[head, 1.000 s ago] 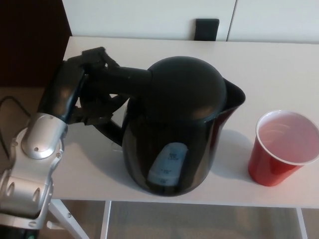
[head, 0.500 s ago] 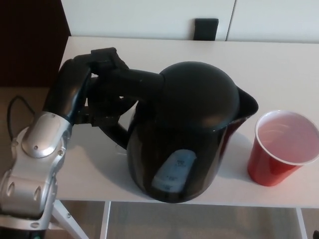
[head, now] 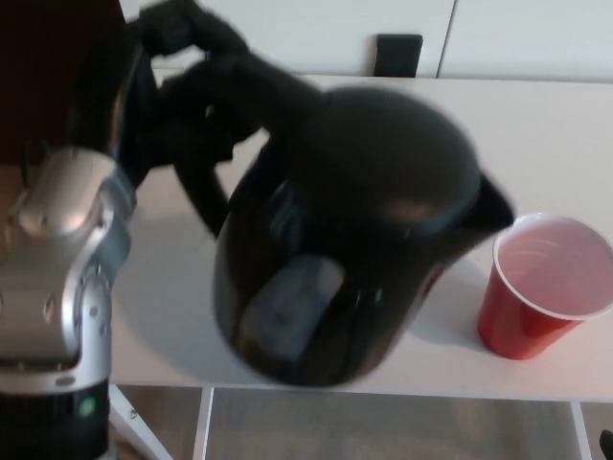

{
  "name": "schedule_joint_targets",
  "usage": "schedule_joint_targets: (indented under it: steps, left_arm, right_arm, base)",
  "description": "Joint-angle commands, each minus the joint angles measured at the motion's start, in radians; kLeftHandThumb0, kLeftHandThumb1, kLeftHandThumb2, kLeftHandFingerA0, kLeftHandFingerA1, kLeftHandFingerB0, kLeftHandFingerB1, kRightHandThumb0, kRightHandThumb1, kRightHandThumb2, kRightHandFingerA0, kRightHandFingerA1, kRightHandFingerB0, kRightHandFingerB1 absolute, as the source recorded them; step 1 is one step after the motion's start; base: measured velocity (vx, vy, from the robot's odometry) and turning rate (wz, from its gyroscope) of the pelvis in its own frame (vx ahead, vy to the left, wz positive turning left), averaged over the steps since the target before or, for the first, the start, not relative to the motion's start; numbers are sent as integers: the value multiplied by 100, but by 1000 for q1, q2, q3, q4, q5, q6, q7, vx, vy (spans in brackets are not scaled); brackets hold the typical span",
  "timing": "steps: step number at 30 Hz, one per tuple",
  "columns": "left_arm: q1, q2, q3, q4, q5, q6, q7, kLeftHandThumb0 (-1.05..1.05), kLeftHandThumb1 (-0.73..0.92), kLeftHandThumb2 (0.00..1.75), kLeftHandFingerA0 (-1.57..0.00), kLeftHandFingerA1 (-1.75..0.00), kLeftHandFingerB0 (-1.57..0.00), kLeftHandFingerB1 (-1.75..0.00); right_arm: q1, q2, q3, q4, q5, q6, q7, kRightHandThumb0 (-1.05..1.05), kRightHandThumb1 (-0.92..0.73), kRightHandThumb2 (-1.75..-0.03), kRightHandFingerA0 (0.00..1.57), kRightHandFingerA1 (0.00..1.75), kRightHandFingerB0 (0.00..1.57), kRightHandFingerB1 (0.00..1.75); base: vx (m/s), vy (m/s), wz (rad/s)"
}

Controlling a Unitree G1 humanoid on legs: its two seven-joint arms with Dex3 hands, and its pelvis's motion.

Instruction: The robot walk towards a table in front and uses its left hand to pick up the pot from the base and pour water to the cup on the right hand side

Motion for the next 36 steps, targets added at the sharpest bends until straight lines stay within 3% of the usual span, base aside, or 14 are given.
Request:
schedule_joint_targets:
  steps: [1, 7, 10, 13, 14, 16, 17, 18, 20, 21, 22, 23, 24, 36]
  left_arm:
    - [-125, -27, -3, 14, 4, 87, 97, -3, 69, 54, -69, -175, -54, -175]
    - [-196, -44, -70, 31, 76, 124, 167, -3, 69, 53, -65, -175, -49, -175]
    - [-211, -18, -161, 61, 156, 69, 182, -8, 68, 54, -74, -175, -57, -175]
    - [-211, 22, -230, 99, 234, -4, 208, -16, 63, 54, -83, -174, -72, -161]
    - [-213, 37, -259, 115, 274, -24, 229, -15, 58, 57, -98, -147, -78, -156]
    - [-211, 56, -310, 155, 332, -107, 265, -15, 57, 57, -101, -151, -80, -156]
    - [-212, 65, -335, 162, 359, -114, 280, -21, 58, 57, -90, -174, -73, -156]
    - [-213, 72, -347, 167, 372, -120, 287, -16, 57, 57, -95, -166, -75, -158]
    - [-213, 93, -382, 183, 415, -148, 308, -16, 57, 57, -94, -169, -75, -158]
    - [-215, 109, -413, 198, 453, -170, 329, -20, 39, 81, -124, -139, -100, -126]
    - [-218, 129, -451, 218, 503, -201, 361, -20, 38, 81, -125, -139, -101, -126]
    - [-218, 135, -459, 224, 514, -215, 372, -20, 38, 81, -125, -139, -101, -126]
    - [-218, 143, -474, 230, 529, -225, 382, -19, 58, 56, -94, -175, -71, -167]
    - [-235, 192, -554, 271, 640, -347, 469, -22, 61, 57, -84, -175, -61, -175]
  right_arm:
    - [-10, -15, -1, 7, 1, 2, -1, -20, -64, -58, 43, 41, 34, 36]
    - [-12, -7, 10, 1, -9, -9, -13, -21, -63, -58, 45, 42, 35, 37]
    - [-19, -8, 12, 1, -8, -8, -14, -21, -62, -58, 47, 44, 35, 37]
    - [-24, -10, 19, -7, -12, -2, -16, -22, -63, -58, 47, 43, 35, 37]
    - [-27, -10, 20, -6, -12, 0, -17, -21, -63, -58, 48, 43, 35, 37]
    - [-33, -10, 21, -2, -12, -2, -20, -21, -63, -58, 49, 44, 36, 37]
    - [-37, -9, 22, 1, -11, -4, -19, -21, -63, -58, 48, 43, 35, 37]
    - [-38, -9, 22, 1, -11, -3, -20, -21, -62, -58, 48, 43, 36, 37]
    - [-42, -10, 25, 3, -13, -5, -19, -21, -62, -58, 47, 43, 36, 37]
    - [-44, -11, 28, 2, -15, -6, -17, -22, -62, -58, 45, 42, 35, 37]
    - [-45, -10, 33, -2, -18, -8, -17, -22, -62, -58, 46, 43, 35, 37]
    - [-46, -10, 36, -2, -20, -11, -18, -22, -62, -58, 46, 43, 35, 37]
    - [-45, -8, 36, -6, -19, -13, -21, -23, -61, -58, 48, 45, 36, 38]
    - [-62, -12, 41, -4, -18, -8, -29, -22, -60, -57, 48, 44, 37, 38]
  base:
    - [0, 0, 0]
    - [0, 0, 0]
    - [0, 0, 0]
    - [0, 0, 0]
    - [0, 0, 0]
    - [0, 0, 0]
    - [0, 0, 0]
    - [0, 0, 0]
    - [0, 0, 0]
    - [0, 0, 0]
    - [0, 0, 0]
    - [0, 0, 0]
    - [0, 0, 0]
    - [0, 0, 0]
